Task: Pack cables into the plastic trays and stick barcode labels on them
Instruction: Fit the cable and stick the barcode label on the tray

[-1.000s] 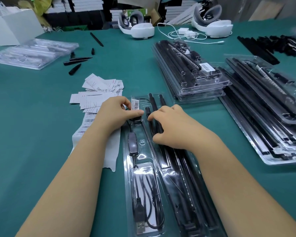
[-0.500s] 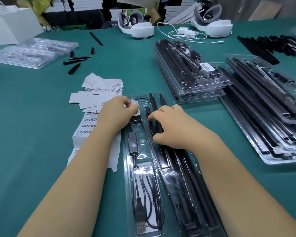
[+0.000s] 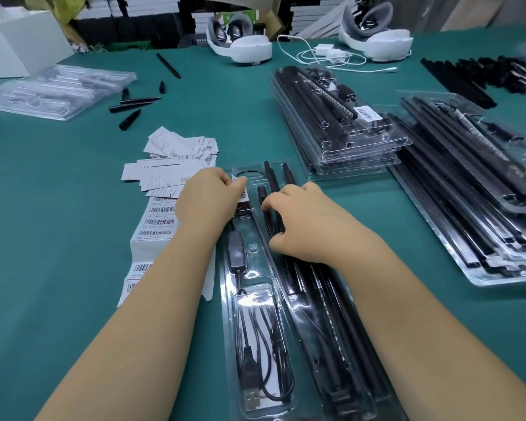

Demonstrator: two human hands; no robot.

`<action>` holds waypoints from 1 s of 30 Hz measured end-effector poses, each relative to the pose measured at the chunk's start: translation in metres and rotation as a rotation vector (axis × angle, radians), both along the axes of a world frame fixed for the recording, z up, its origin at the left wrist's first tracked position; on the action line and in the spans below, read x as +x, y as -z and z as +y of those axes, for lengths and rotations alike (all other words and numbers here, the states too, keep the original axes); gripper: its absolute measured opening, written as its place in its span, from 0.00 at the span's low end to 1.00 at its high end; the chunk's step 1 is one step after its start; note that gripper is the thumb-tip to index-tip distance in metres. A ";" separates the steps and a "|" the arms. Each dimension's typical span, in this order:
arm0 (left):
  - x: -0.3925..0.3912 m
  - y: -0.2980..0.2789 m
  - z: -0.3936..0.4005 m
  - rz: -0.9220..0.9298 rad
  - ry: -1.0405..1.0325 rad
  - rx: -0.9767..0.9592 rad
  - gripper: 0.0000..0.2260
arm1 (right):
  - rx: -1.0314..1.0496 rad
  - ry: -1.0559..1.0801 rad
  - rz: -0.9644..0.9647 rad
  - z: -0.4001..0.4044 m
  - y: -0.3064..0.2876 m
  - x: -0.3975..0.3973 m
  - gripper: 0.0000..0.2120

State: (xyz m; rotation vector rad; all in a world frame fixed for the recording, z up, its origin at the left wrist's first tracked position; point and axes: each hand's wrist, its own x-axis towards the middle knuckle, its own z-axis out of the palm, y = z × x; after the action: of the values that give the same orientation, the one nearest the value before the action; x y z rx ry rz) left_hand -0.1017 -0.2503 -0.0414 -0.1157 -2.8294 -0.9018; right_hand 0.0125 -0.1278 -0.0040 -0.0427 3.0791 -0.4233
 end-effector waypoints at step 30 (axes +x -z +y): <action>0.001 0.000 0.002 -0.009 -0.065 0.019 0.14 | -0.020 -0.003 -0.015 0.001 -0.002 0.002 0.24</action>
State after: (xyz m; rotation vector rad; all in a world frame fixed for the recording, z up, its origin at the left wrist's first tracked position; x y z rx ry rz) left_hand -0.1008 -0.2479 -0.0412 -0.0169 -2.8138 -0.9173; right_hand 0.0146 -0.1265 -0.0021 -0.0452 3.0595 -0.4521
